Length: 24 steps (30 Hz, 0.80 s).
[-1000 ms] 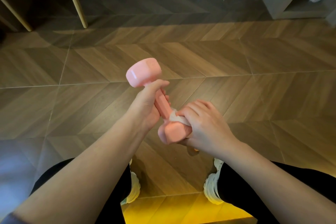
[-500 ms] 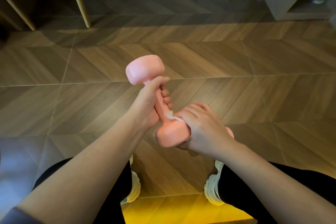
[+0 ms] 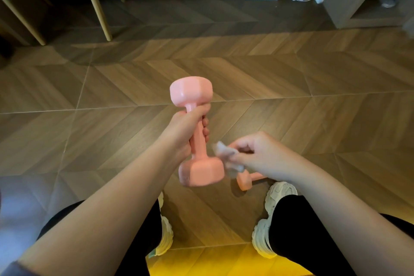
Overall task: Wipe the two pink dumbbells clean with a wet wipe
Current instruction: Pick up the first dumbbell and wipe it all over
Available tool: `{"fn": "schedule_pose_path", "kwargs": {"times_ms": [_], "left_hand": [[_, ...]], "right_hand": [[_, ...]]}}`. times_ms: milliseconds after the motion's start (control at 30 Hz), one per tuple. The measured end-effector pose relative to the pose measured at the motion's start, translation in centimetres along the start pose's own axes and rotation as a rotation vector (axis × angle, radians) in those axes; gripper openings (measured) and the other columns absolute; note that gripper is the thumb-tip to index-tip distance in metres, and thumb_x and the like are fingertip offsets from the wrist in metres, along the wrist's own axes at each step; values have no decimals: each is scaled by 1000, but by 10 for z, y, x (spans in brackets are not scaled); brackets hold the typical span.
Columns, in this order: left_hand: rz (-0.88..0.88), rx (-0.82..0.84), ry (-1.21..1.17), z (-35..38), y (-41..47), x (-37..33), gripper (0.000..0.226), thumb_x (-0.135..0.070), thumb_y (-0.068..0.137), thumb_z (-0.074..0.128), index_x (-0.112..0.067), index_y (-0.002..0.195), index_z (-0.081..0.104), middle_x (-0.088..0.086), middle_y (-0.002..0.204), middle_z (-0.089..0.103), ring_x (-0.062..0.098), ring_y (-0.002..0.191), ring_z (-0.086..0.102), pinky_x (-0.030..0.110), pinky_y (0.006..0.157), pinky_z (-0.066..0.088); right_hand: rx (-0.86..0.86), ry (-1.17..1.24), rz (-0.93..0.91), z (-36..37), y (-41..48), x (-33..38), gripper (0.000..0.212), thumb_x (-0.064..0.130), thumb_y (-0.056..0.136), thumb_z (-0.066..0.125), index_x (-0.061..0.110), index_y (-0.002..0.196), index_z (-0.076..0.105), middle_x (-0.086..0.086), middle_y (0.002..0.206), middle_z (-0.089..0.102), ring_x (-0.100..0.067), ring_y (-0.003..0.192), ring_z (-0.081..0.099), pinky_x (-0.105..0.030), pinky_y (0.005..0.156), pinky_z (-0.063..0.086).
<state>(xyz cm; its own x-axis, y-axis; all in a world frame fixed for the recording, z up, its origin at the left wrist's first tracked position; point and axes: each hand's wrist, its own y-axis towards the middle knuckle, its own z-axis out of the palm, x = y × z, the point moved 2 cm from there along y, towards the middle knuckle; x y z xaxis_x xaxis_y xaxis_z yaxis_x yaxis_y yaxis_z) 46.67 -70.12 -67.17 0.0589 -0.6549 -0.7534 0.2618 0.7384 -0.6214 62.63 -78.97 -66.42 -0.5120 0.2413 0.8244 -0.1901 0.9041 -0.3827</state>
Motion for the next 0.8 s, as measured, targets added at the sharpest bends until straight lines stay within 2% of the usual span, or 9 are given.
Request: {"fn": "schedule_pose_path", "kwargs": {"times_ms": [33,133,200,267,367,500,567,667,800], "left_hand": [[-6,9,9,0,0,1,22,-21,96,59,-17,76,51,-2,58,49,11,44,46,21,45,41],[-10,30,8,2,-2,3,17,-20,97,57,-14,82,53,1,61,50,15,47,49,24,49,45],[29,33,51,3,-1,4,16,-22,98,58,-13,85,55,2,63,52,17,50,53,31,63,48],[89,40,138,4,-1,5,18,-25,98,58,-13,84,56,0,61,56,20,55,61,38,76,44],[111,62,177,7,-3,7,26,-28,97,58,-13,77,55,-1,57,60,23,61,66,42,80,46],[72,50,126,6,-3,8,21,-28,97,59,-13,83,55,0,60,57,23,60,69,38,75,48],[58,62,98,6,-4,6,21,-27,98,59,-13,83,55,0,59,56,24,62,70,35,72,51],[48,94,66,9,-8,5,22,-26,99,58,-11,82,56,0,59,56,26,69,72,34,71,56],[19,121,20,14,-11,6,24,-26,100,56,-9,83,54,2,61,54,26,75,73,32,66,59]], "right_hand": [[-67,51,59,-1,1,-2,15,17,92,64,26,83,74,-4,76,74,-28,76,69,-44,72,55],[-226,321,262,2,5,-8,11,8,87,62,17,86,68,-1,65,73,-16,61,69,-30,56,56],[-283,384,312,4,9,-10,10,10,86,64,14,77,65,-1,64,69,-12,57,65,-27,54,55],[-263,426,336,10,13,-8,18,13,87,65,14,69,62,-1,63,63,-14,59,60,-27,56,50],[-178,603,378,22,18,-4,22,13,89,63,15,68,66,-3,65,59,-17,66,54,-30,64,42],[-5,941,475,15,14,-1,19,8,91,47,3,91,66,-9,69,65,-14,52,60,-23,49,48],[92,878,433,11,10,-1,17,2,94,50,1,95,67,-10,67,65,-10,49,59,-19,46,47],[67,618,335,14,9,1,10,1,90,64,10,91,70,-4,68,62,-5,49,53,-17,50,42],[37,428,302,16,8,5,15,26,77,81,21,90,74,12,79,74,0,76,66,-14,68,47]]}}
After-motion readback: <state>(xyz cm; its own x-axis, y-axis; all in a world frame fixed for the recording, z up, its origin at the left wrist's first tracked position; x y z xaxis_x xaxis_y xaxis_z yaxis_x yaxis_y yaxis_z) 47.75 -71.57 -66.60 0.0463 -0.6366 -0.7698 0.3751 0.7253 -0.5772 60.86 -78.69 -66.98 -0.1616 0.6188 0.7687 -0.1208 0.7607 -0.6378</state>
